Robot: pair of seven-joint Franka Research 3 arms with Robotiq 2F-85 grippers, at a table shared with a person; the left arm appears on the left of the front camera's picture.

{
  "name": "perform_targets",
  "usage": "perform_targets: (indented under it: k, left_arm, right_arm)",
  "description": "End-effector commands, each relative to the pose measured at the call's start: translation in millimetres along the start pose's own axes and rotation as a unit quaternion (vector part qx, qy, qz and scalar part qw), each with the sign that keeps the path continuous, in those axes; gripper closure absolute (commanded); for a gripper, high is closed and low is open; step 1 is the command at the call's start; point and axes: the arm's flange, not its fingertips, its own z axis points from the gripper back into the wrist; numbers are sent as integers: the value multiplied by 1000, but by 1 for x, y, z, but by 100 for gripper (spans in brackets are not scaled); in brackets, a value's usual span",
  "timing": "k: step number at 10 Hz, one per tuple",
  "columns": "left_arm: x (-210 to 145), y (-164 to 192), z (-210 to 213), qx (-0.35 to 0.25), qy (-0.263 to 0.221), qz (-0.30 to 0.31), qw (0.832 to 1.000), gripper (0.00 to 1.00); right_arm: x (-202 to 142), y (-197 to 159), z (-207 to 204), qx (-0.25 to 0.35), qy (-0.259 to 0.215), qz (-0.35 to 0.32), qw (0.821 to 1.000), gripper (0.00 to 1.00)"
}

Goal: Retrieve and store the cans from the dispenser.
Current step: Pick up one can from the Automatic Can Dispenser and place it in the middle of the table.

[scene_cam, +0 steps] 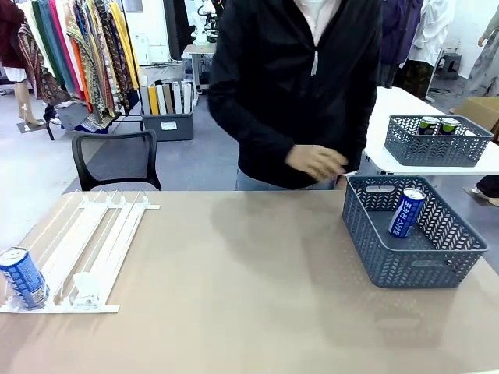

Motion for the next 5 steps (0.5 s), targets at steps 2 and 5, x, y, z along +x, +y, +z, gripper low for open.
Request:
perform_targets:
  k: [2, 5]
  left_arm:
    - [28, -5, -40, 14, 15, -15, 1000, 0]
    - [34, 10, -80, 11, 35, -5, 999, 0]
  right_arm:
    - [4, 3, -1, 13, -8, 5, 1000, 0]
    - [4, 3, -1, 13, -8, 5, 1000, 0]
